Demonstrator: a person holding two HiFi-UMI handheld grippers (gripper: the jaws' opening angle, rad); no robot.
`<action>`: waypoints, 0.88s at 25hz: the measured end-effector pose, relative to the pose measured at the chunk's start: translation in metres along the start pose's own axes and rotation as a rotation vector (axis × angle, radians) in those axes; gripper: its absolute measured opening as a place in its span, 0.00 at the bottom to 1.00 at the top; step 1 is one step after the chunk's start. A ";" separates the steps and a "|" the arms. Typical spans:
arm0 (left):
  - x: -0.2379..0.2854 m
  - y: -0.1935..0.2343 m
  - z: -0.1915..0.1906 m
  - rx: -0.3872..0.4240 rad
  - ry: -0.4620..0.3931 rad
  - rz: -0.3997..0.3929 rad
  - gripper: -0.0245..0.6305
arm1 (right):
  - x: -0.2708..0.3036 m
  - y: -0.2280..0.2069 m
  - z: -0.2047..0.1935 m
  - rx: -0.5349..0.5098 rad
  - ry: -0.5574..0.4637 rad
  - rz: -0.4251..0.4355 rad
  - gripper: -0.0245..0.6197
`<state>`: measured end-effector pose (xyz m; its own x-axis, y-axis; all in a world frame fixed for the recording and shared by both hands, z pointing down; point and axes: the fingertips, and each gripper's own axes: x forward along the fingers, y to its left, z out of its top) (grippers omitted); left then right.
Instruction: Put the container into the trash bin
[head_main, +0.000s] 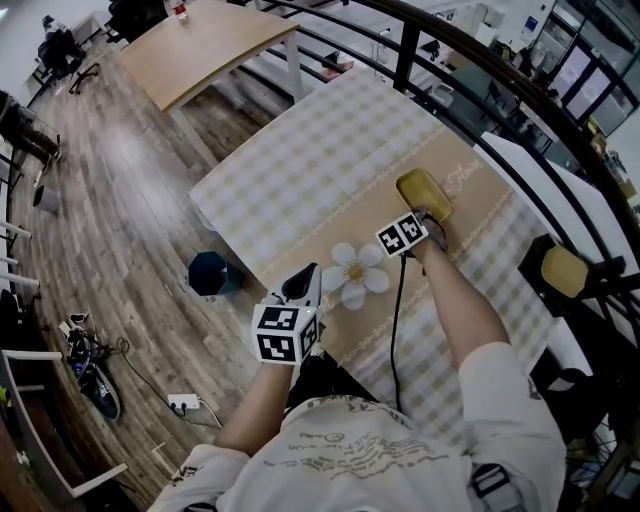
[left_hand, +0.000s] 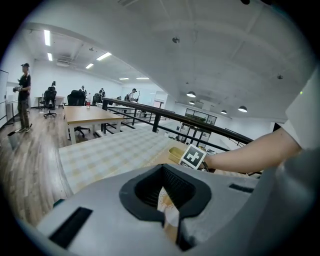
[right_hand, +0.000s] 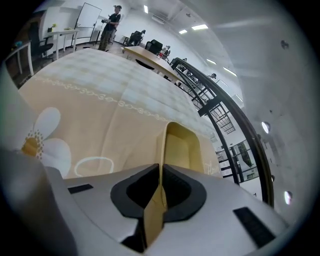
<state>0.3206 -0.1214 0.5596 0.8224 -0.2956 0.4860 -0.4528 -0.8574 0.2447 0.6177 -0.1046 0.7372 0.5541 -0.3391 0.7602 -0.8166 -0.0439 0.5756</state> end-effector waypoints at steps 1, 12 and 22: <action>0.000 0.000 0.000 0.002 0.000 -0.003 0.05 | -0.002 0.000 0.000 0.002 -0.003 0.006 0.08; -0.004 -0.015 0.014 0.021 -0.021 -0.037 0.05 | -0.066 -0.013 0.020 -0.021 -0.123 0.031 0.07; -0.006 -0.045 0.039 0.071 -0.056 -0.111 0.05 | -0.177 -0.026 0.023 -0.068 -0.212 0.083 0.06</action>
<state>0.3496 -0.0978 0.5129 0.8848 -0.2186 0.4115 -0.3340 -0.9133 0.2330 0.5369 -0.0647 0.5805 0.4334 -0.5286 0.7299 -0.8413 0.0531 0.5380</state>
